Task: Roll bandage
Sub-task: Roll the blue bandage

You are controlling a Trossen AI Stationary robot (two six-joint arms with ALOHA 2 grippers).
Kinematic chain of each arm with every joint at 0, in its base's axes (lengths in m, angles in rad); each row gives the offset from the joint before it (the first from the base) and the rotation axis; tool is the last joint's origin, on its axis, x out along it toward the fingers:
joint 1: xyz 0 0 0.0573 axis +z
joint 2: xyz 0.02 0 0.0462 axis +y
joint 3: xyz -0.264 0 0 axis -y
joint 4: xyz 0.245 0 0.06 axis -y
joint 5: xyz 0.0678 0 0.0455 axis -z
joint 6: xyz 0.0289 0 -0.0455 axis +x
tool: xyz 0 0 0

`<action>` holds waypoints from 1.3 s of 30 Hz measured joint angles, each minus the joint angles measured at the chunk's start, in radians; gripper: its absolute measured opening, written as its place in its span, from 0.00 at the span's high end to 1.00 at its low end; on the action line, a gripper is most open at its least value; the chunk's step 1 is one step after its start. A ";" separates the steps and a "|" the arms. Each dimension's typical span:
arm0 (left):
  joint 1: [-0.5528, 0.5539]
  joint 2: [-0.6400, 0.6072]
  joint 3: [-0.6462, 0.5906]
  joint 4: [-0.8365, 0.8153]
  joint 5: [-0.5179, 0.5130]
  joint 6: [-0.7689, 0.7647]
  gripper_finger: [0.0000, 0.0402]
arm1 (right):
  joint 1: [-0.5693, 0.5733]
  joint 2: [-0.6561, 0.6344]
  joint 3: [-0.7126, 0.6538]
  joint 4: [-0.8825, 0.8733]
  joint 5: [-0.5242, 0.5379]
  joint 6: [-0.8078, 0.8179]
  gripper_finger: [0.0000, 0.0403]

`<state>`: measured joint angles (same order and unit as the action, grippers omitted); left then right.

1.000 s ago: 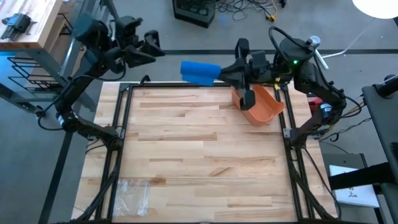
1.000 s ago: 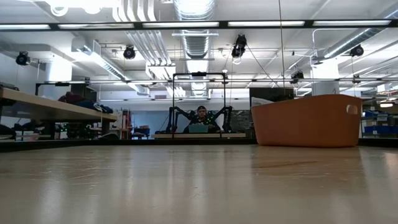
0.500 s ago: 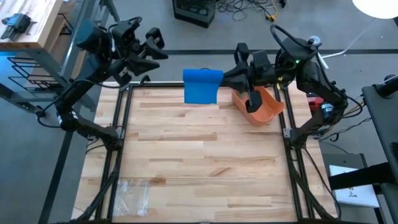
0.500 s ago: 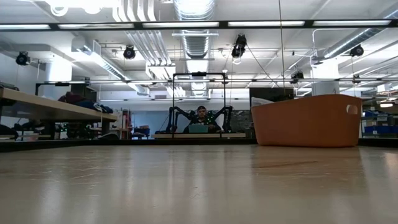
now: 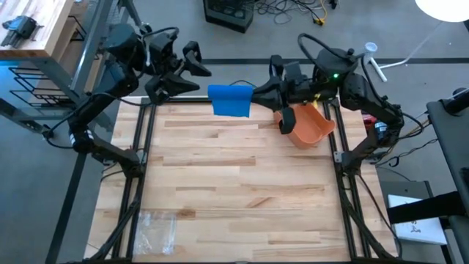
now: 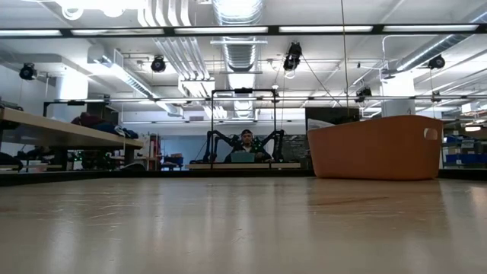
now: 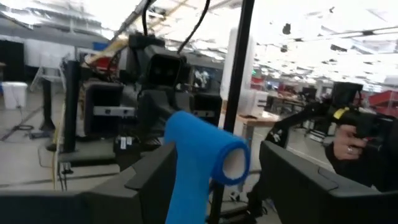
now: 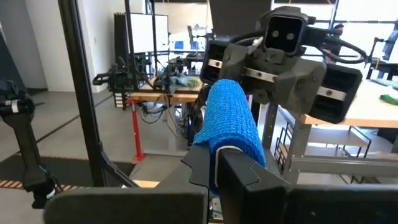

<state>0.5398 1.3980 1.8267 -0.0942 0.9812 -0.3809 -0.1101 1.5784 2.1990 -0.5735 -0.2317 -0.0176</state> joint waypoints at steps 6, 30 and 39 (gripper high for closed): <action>-0.004 0.019 -0.005 -0.018 0.029 0.025 0.47 | 0.000 0.010 0.000 0.000 0.016 0.018 0.99; -0.019 0.024 -0.011 -0.109 -0.083 0.194 0.58 | -0.001 0.014 0.000 -0.010 0.093 0.000 0.99; -0.030 0.022 -0.054 -0.109 -0.077 0.209 0.60 | -0.001 0.038 0.000 -0.021 0.100 0.027 0.99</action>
<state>0.5098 1.4195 1.7722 -0.2028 0.9047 -0.1715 -0.1112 1.6164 2.1990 -0.5949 -0.1318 0.0094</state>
